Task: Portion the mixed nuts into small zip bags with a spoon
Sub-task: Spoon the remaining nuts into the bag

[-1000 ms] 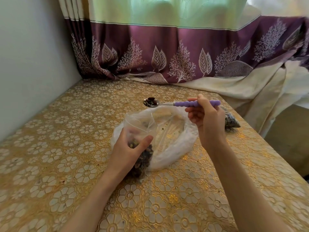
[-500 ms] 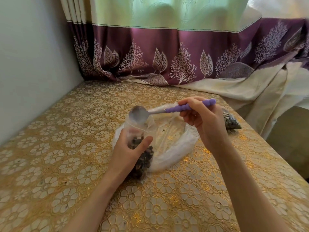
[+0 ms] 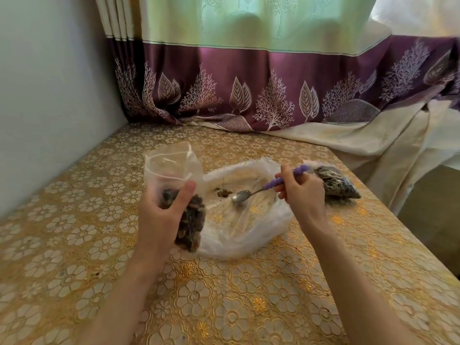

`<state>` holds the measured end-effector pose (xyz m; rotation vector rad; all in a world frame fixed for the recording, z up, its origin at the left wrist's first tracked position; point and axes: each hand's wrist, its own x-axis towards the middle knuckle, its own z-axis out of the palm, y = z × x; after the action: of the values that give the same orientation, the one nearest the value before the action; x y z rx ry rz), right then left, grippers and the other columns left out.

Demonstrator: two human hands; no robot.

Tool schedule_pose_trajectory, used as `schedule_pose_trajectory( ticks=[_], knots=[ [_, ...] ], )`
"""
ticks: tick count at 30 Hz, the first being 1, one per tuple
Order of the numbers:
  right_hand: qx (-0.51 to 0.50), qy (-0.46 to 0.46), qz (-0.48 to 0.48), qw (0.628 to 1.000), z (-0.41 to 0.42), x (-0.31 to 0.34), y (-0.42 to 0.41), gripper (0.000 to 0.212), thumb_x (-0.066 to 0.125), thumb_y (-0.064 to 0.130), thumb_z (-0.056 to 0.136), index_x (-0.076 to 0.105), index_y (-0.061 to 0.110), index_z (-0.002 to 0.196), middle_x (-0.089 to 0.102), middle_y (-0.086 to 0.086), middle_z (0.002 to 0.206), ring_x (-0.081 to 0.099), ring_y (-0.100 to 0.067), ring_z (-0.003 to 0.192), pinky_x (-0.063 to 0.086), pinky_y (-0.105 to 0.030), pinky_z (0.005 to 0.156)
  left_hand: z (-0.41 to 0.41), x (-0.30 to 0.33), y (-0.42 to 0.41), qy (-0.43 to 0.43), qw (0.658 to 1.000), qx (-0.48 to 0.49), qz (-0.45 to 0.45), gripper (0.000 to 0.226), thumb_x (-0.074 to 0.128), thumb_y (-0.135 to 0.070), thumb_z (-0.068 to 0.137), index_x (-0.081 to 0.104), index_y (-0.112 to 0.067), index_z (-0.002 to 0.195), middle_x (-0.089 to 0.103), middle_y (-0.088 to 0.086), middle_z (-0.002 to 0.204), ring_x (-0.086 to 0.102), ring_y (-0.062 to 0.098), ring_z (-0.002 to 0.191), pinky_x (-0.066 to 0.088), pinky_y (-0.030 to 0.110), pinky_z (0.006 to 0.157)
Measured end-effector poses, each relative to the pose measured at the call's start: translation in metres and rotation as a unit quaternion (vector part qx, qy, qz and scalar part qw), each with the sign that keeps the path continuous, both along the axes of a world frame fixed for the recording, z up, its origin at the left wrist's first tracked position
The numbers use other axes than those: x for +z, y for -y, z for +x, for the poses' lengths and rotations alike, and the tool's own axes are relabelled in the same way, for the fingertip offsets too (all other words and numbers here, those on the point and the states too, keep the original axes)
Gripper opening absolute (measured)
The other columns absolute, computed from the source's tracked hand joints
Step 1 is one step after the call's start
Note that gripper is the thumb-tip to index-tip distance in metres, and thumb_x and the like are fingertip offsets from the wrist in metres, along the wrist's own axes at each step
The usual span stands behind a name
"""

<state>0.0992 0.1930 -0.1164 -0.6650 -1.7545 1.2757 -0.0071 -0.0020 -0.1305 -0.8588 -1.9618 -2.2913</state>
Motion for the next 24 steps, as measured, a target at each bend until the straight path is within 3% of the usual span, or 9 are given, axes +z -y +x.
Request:
schedule_pose_trajectory(
  ticks=[3,6,16,20,24],
  knots=[
    [-0.006,0.018,0.019,1.000,-0.005,-0.003,-0.002,0.044,0.051,0.026,0.097,0.068,0.018,0.057,0.073,-0.003,0.066,0.062,-0.011,0.061,0.050,-0.028,0.065,-0.009,-0.002,0.004,0.010,0.999,0.044,0.001,0.043,0.071,-0.057,0.066,0.060,-0.030,0.097,0.069,-0.007,0.093,0.066,0.010,0.089,0.054,0.034,0.081],
    [0.000,0.029,0.003,1.000,-0.013,-0.004,-0.003,0.043,0.050,0.027,0.096,0.069,0.017,0.058,0.073,-0.002,0.067,0.059,-0.009,0.058,0.051,-0.031,0.069,-0.014,-0.007,0.004,0.013,0.998,0.052,-0.009,0.049,0.067,-0.047,0.072,0.060,-0.015,0.109,0.068,0.000,0.100,0.065,0.016,0.095,0.052,0.043,0.088],
    [-0.021,0.041,0.006,0.999,-0.041,0.002,-0.008,0.049,0.049,0.024,0.095,0.067,0.019,0.050,0.071,-0.001,0.060,0.059,-0.009,0.055,0.054,-0.040,0.079,-0.018,-0.012,0.001,0.013,0.998,0.056,-0.014,0.033,0.065,-0.047,0.072,0.063,-0.021,0.093,0.069,-0.007,0.088,0.065,0.007,0.086,0.050,0.018,0.073],
    [-0.013,0.036,-0.006,0.999,-0.044,0.001,-0.013,0.052,0.049,0.022,0.095,0.065,0.019,0.046,0.071,-0.005,0.062,0.058,-0.013,0.057,0.052,-0.038,0.076,-0.019,-0.013,0.002,0.014,0.998,0.053,-0.009,0.034,0.065,-0.047,0.073,0.062,-0.021,0.095,0.070,-0.004,0.092,0.066,0.010,0.090,0.051,0.027,0.080],
    [0.001,0.042,-0.015,0.999,-0.043,0.001,-0.016,0.049,0.047,0.020,0.096,0.066,0.015,0.051,0.072,-0.008,0.067,0.056,-0.011,0.057,0.046,-0.029,0.066,-0.020,-0.011,0.002,0.018,0.998,0.054,-0.007,0.035,0.066,-0.047,0.073,0.062,-0.021,0.095,0.070,-0.003,0.092,0.066,0.012,0.090,0.052,0.033,0.084]
  ],
)
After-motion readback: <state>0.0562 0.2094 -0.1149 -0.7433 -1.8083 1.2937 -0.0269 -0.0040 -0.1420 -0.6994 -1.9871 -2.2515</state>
